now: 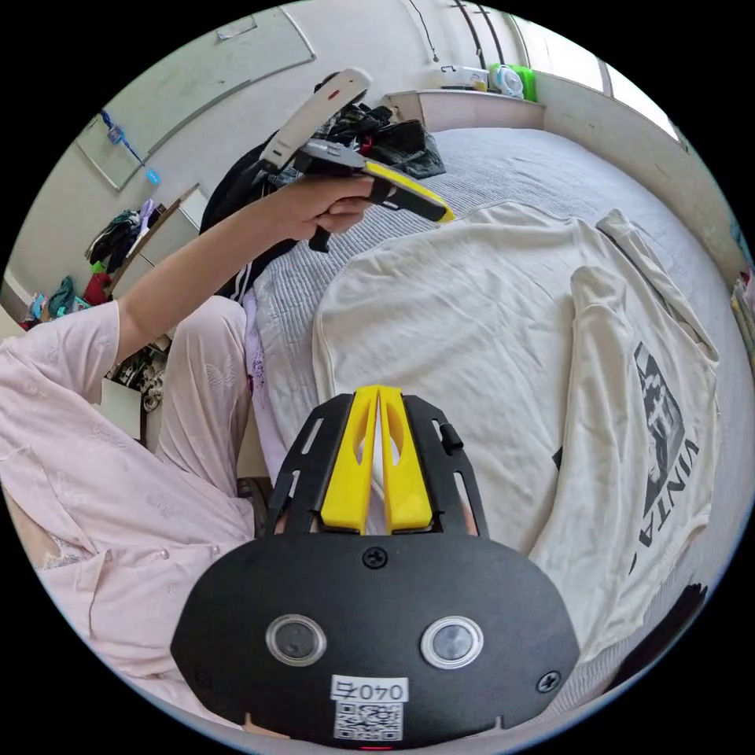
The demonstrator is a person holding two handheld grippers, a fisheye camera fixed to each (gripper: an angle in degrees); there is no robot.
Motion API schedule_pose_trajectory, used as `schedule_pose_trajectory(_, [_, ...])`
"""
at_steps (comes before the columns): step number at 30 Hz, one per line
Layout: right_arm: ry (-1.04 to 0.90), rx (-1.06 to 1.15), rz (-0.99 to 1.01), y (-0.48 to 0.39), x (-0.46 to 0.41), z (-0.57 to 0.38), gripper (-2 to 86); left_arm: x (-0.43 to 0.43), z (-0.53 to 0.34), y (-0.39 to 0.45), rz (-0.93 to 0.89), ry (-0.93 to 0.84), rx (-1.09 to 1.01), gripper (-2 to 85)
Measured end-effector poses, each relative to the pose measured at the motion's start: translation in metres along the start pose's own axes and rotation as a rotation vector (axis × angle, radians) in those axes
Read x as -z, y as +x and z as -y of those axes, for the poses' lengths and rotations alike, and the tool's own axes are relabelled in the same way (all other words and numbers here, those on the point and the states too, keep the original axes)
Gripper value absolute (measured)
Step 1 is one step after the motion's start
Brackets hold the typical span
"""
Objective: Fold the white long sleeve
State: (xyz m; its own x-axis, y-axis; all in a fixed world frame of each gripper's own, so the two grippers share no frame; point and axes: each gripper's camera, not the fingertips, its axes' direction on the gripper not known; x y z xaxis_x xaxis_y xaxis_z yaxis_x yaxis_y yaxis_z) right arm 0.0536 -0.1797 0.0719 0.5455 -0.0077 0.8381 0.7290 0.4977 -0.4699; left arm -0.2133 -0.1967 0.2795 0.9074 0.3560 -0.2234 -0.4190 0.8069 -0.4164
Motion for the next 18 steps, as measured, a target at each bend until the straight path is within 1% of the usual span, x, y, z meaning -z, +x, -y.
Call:
schedule_pose_trajectory(3, [-0.029, 0.033, -0.063, 0.008, -0.013, 0.015, -0.9, -0.044, 0.027, -0.017, -0.021, -0.061, -0.013, -0.8])
schedule_pose_trajectory(5, [-0.044, 0.051, -0.032, 0.021, -0.018, 0.026, -0.9, -0.073, 0.030, -0.026, -0.017, -0.155, -0.053, -0.8])
schedule_pose_trajectory(6, [-0.052, 0.058, -0.015, 0.024, -0.019, 0.028, -0.9, -0.073, 0.030, -0.038, -0.039, -0.130, -0.051, -0.9])
schedule_pose_trajectory(7, [-0.080, 0.081, 0.007, 0.030, -0.022, 0.031, -0.9, -0.072, 0.030, -0.048, -0.007, -0.145, 0.002, -0.9])
schedule_pose_trajectory(9, [-0.118, 0.141, -0.008, 0.034, -0.027, 0.031, -1.0, -0.059, 0.029, -0.083, 0.211, -0.103, 0.107, -0.9])
schedule_pose_trajectory(10, [-0.103, 0.170, -0.003, 0.036, -0.025, 0.029, -1.0, -0.055, 0.030, -0.089, 0.258, -0.092, 0.118, -0.9])
schedule_pose_trajectory(11, [-0.097, 0.171, 0.011, 0.039, -0.022, 0.028, -1.0, -0.047, 0.035, -0.097, 0.257, -0.050, 0.120, -0.9])
schedule_pose_trajectory(12, [-0.097, 0.165, 0.021, 0.041, -0.021, 0.028, -1.0, -0.039, 0.042, -0.101, 0.134, 0.020, 0.115, -0.9])
schedule_pose_trajectory(14, [-0.092, 0.148, 0.044, 0.045, -0.017, 0.028, -1.0, -0.036, 0.057, -0.095, -0.047, 0.131, 0.086, -0.8])
schedule_pose_trajectory(16, [-0.087, 0.149, 0.049, 0.046, -0.014, 0.026, -1.0, -0.051, 0.078, -0.081, -0.056, 0.132, 0.040, -0.8])
schedule_pose_trajectory(18, [-0.093, 0.148, 0.058, 0.046, -0.011, 0.022, -0.9, -0.090, 0.103, -0.064, -0.010, 0.029, -0.021, -0.8])
